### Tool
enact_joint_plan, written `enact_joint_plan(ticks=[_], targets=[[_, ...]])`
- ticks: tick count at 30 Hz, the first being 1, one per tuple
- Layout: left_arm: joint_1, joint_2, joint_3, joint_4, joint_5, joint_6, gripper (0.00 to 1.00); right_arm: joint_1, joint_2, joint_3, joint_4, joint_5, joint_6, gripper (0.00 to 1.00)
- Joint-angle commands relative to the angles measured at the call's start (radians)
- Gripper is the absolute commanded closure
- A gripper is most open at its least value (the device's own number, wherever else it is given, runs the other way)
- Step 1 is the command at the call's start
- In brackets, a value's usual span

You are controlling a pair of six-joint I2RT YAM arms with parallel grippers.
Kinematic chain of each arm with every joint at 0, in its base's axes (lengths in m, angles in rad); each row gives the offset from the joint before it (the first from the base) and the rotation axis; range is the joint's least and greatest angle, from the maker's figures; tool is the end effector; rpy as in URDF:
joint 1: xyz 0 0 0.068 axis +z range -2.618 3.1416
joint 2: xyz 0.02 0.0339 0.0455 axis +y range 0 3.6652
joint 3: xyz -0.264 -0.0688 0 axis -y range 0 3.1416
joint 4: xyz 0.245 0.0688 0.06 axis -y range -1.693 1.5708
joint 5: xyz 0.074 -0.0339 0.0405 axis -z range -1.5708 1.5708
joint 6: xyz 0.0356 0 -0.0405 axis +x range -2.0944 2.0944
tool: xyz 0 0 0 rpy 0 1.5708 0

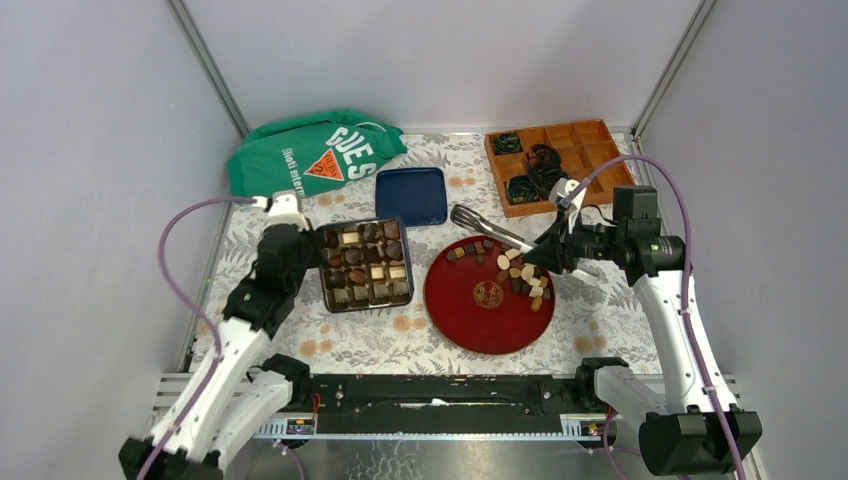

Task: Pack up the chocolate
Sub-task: Pick up the fake chocolate from the plate.

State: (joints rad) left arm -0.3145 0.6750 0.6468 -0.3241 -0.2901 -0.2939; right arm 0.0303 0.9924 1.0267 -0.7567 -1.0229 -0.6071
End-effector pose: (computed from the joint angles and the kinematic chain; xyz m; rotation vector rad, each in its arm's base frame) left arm 0.1572 -0.0404 0.2942 -0.1741 1.9020 -0.1323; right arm 0.1869 0.0361 0.3417 -1.0786 1.6941 0.7974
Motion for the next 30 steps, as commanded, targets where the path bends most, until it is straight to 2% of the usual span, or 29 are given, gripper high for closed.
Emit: enact_joint_plan(ticks=[1, 6, 17, 21, 27, 30], targets=[[0.008, 0.214, 0.100, -0.123, 0.070, -0.157, 1.00, -0.007, -0.020, -0.012, 0.057, -0.027, 0.013, 0.66], [0.059, 0.438, 0.129, -0.150, 0.179, -0.197, 1.00, -0.007, -0.026, -0.031, 0.064, -0.013, 0.012, 0.66], [0.118, 0.639, 0.192, -0.137, 0.232, -0.177, 0.98, -0.007, -0.001, -0.049, 0.048, 0.001, -0.012, 0.65], [0.132, 0.673, 0.206, -0.144, 0.256, -0.163, 0.83, -0.007, 0.023, -0.027, -0.001, 0.042, -0.055, 0.65], [0.152, 0.644, 0.206, -0.144, 0.259, -0.147, 0.73, -0.007, 0.039, 0.012, -0.078, 0.133, -0.108, 0.65], [0.153, 0.594, 0.213, -0.163, 0.243, -0.124, 0.56, -0.007, 0.049, 0.043, -0.139, 0.198, -0.144, 0.65]])
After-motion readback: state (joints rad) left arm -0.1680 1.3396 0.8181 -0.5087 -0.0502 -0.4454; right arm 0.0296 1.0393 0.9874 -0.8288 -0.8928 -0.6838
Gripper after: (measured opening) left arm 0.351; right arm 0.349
